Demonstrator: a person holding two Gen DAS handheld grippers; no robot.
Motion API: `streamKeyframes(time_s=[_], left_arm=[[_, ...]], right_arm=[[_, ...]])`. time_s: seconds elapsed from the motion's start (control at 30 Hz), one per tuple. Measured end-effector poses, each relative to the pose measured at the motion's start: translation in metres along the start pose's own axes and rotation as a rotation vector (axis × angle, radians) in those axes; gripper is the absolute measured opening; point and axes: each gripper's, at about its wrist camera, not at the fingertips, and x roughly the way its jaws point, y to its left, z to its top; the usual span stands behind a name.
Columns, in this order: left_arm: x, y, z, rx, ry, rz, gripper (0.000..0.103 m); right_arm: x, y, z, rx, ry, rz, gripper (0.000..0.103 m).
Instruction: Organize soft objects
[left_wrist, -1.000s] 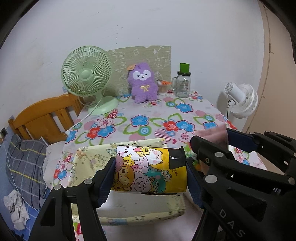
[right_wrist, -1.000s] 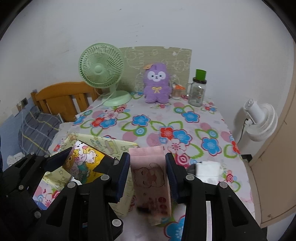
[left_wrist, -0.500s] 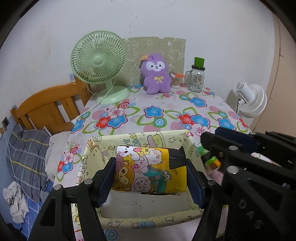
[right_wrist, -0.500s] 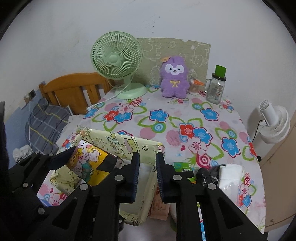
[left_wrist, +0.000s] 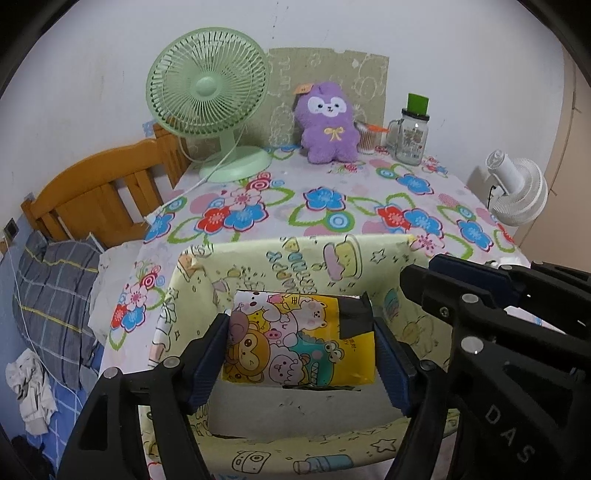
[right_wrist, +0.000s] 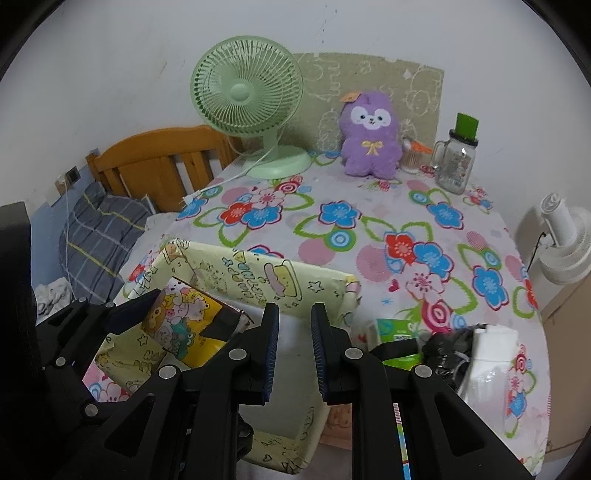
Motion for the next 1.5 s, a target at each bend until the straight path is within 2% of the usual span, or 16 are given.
streamKeyframes(time_s=[0.1, 0.17, 0.2, 0.3, 0.33, 0.7, 0.8, 1.07, 1.2, 1.5], left_arm=[[0.002, 0.000, -0.003, 0.000, 0.005, 0.000, 0.092], [0.001, -0.001, -0.005, 0.005, 0.000, -0.005, 0.096], [0.000, -0.002, -0.005, 0.008, -0.003, -0.007, 0.099], [-0.003, -0.007, -0.007, 0.020, -0.011, -0.008, 0.101], [-0.005, -0.009, -0.007, 0.023, -0.014, -0.008, 0.101], [-0.025, -0.033, -0.010, 0.042, -0.059, -0.024, 0.101], [-0.030, -0.041, -0.012, 0.053, -0.066, -0.026, 0.101], [-0.043, -0.066, -0.014, 0.071, -0.085, -0.050, 0.101], [-0.048, -0.078, -0.016, 0.074, -0.094, -0.064, 0.101], [-0.055, -0.109, -0.021, 0.083, -0.108, -0.105, 0.101]], right_arm=[[0.007, 0.000, -0.002, 0.000, 0.024, -0.004, 0.021], [0.009, 0.000, -0.004, -0.002, 0.029, -0.018, 0.023], [0.009, 0.000, -0.005, -0.004, 0.031, -0.023, 0.029], [0.006, -0.003, -0.008, 0.004, 0.020, -0.030, 0.063], [0.004, -0.004, -0.009, 0.008, 0.006, -0.033, 0.067], [-0.024, -0.025, -0.021, 0.028, -0.034, -0.095, 0.068], [-0.032, -0.033, -0.026, 0.040, -0.043, -0.105, 0.073], [-0.054, -0.051, -0.038, 0.061, -0.072, -0.127, 0.074], [-0.066, -0.061, -0.044, 0.072, -0.091, -0.145, 0.080], [-0.086, -0.085, -0.059, 0.083, -0.117, -0.166, 0.084]])
